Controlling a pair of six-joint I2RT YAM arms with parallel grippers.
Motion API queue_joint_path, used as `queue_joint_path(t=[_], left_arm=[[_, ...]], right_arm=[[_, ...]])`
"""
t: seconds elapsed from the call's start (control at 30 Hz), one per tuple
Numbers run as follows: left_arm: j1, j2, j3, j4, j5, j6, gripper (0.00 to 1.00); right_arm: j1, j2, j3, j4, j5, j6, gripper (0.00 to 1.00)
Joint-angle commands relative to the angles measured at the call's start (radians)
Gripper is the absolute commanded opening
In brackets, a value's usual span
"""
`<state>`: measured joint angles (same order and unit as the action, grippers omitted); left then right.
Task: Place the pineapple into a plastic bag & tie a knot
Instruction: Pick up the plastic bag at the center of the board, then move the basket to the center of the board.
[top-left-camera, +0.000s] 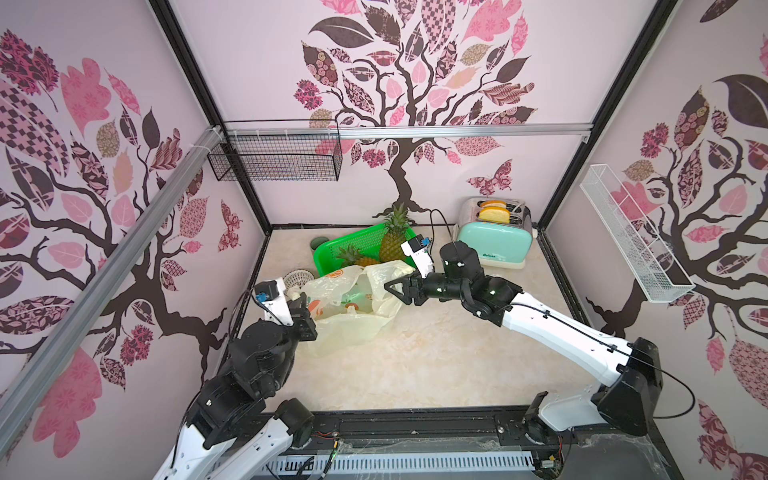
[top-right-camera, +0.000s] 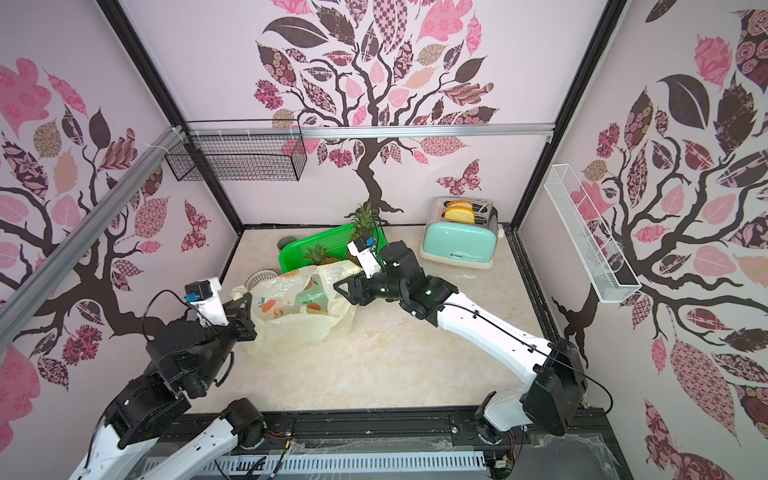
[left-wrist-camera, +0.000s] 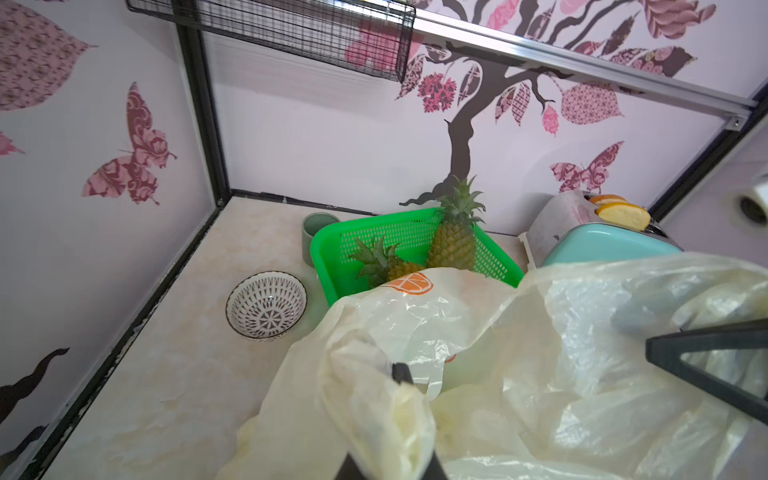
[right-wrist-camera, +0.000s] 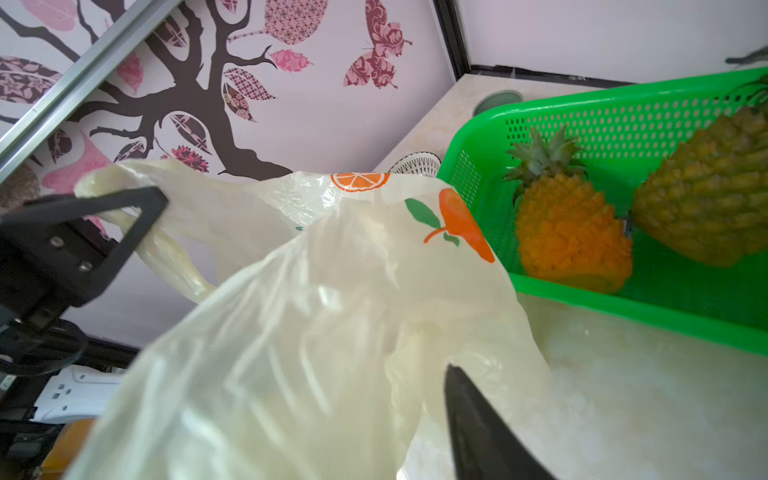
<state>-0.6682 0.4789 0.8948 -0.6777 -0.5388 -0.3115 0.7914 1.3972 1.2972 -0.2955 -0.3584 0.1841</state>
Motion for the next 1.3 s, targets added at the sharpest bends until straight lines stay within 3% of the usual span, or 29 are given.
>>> queue_joint_path(t=[0.0,0.23,0.37,0.47,0.8,1.03,1.27], left_arm=[[-0.002,-0.030,-0.032,0.060,0.085,0.045,0.00],[-0.001,-0.072,-0.067,0.048,0.106,0.046,0.00],[-0.001,-0.083,-0.076,0.037,0.088,0.024,0.00],[-0.001,-0.093,-0.086,0.012,0.030,-0.031,0.00],[-0.001,-0.085,-0.095,-0.024,0.011,-0.135,0.00],[-0.001,-0.078,-0.075,-0.030,0.008,-0.147,0.00],[-0.001,-0.068,-0.032,-0.037,-0.021,-0.166,0.00]], right_arm=[[-0.024,-0.094,0.070,-0.150,0.063,-0.162,0.72],[-0.149,-0.223,0.016,-0.192,0.109,-0.148,0.83],[-0.157,-0.178,0.008,-0.196,0.274,-0.129,0.82],[-0.168,-0.058,0.065,-0.241,0.395,-0.095,0.78],[-0.226,0.464,0.444,-0.354,0.523,-0.168,0.75],[-0.294,0.777,0.763,-0.449,0.561,-0.221,0.86],[-0.310,0.968,0.978,-0.525,0.541,-0.253,0.86]])
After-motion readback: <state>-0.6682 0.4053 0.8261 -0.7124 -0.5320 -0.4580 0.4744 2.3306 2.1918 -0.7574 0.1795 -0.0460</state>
